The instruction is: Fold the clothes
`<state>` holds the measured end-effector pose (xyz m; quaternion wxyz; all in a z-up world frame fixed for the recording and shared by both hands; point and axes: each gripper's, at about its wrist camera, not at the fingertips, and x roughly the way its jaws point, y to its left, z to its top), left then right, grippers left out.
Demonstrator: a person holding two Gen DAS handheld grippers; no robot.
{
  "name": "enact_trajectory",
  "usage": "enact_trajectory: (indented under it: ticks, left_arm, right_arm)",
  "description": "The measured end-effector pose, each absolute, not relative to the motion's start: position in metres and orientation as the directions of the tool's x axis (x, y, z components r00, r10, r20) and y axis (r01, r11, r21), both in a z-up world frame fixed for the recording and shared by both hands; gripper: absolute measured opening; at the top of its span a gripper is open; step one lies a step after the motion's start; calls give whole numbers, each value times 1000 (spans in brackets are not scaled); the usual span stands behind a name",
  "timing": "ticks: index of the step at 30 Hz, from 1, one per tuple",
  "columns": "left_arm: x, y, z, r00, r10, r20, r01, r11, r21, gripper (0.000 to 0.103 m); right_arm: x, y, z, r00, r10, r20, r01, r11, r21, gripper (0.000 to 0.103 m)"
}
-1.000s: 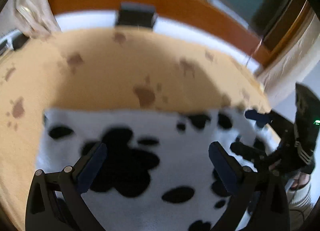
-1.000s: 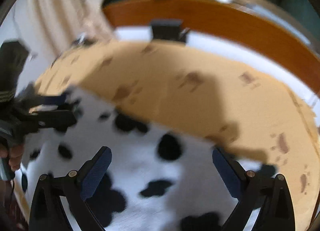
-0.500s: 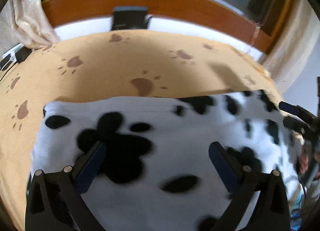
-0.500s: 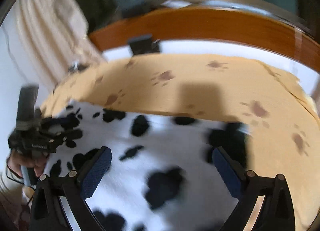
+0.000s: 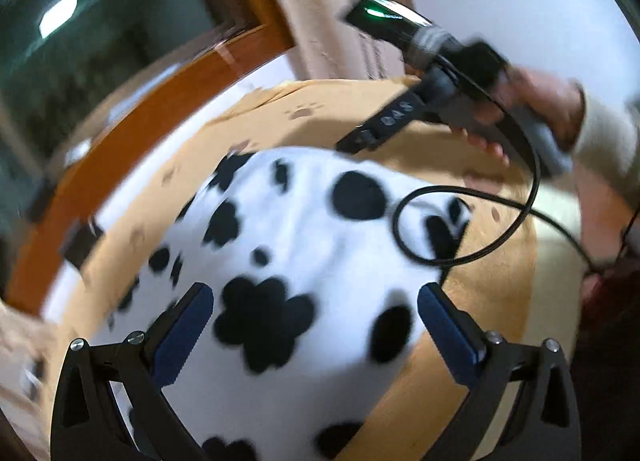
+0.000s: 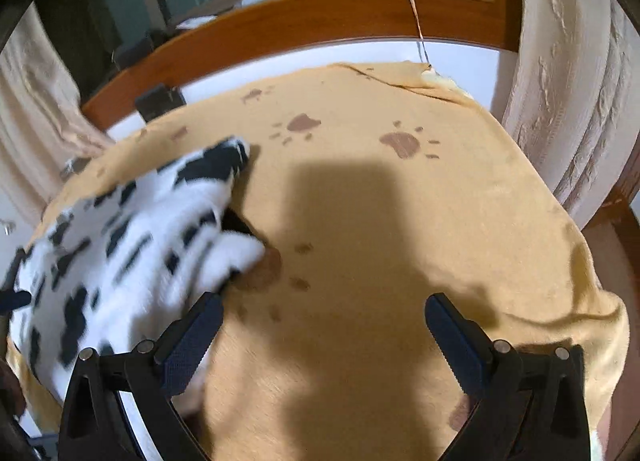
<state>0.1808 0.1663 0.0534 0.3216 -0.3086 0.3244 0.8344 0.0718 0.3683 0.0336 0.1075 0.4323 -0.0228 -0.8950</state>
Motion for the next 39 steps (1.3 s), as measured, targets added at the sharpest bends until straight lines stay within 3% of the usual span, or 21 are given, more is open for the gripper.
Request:
enact_trajectory:
  ticks: [8,13,18,25,28,33,39]
  left_arm:
    - [191,198,33,-553,332,-764,-788,-506,351,102]
    - [190,218,19,-612,275,-741,-756,-477,447,102]
    - [182,222,18,-601,277,-750,-757,-499,422,102]
    - [173,222,17,-575,289,-766,-758,-541,364,101]
    - [175,221,17,-566,301,-767,-762,-546,348,89]
    - [177,218,19,-589,292,-754,-738,-575,354,59]
    - [170,199,31,-568,347,-746,-718,-652,244,44]
  right_arm:
    - [112,439,80,-755,-150,-638,73,-987,145,103]
    - [108,439,65,-714,-163,-681,91,-986,141,102]
    - [90,410,39,-652,-206,-730,139,-979,152,102]
    - [54,387,22,-612,-139,-778,115,-990,87,102]
    - [38,376,15,-594,-110,-797,106,-993,58,102]
    - [26,357,10,-588,-49,-807,124,-992,-30,103]
    - [26,357,9,-583,-57,-811,128,-992,-22,103]
